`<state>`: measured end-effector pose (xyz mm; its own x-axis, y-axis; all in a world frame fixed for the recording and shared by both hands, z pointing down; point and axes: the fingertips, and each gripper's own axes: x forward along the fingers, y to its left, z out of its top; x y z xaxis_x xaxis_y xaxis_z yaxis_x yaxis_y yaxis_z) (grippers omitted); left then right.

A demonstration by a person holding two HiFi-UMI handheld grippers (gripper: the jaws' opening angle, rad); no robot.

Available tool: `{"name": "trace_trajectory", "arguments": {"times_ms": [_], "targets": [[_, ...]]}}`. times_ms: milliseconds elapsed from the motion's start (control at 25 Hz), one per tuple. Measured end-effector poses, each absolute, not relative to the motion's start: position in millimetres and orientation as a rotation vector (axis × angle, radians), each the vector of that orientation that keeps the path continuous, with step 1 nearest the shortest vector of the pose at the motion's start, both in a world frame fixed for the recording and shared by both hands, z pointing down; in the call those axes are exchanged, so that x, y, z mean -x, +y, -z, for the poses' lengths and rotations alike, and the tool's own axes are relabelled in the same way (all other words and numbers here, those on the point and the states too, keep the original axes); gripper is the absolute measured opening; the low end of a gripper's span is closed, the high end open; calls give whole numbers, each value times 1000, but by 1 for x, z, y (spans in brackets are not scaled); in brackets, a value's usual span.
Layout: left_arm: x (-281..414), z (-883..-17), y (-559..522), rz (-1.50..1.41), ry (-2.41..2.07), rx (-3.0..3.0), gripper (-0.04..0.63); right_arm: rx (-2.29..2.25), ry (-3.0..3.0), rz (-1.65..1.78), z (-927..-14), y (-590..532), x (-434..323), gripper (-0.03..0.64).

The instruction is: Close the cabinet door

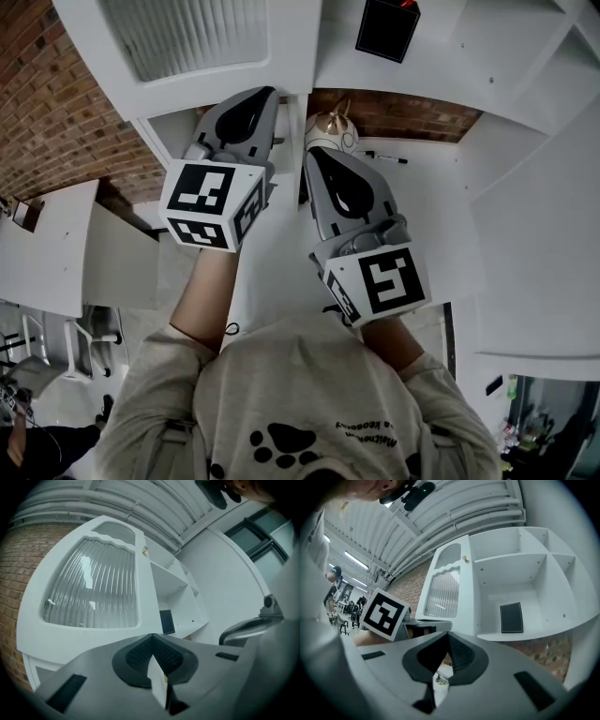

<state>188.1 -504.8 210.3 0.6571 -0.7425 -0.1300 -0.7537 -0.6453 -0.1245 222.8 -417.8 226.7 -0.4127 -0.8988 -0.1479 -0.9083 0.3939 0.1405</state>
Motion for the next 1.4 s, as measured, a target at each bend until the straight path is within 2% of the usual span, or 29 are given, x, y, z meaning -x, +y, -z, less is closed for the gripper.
{"name": "trace_trajectory", "arguments": {"times_ms": [960, 1400], "targets": [[-135, -266, -375, -46, 1342, 2698, 8, 1656, 2576, -295, -246, -365, -204, 18], [-148, -289, -352, -49, 1350, 2736, 8, 1608, 2624, -294, -268, -346, -198, 18]]}}
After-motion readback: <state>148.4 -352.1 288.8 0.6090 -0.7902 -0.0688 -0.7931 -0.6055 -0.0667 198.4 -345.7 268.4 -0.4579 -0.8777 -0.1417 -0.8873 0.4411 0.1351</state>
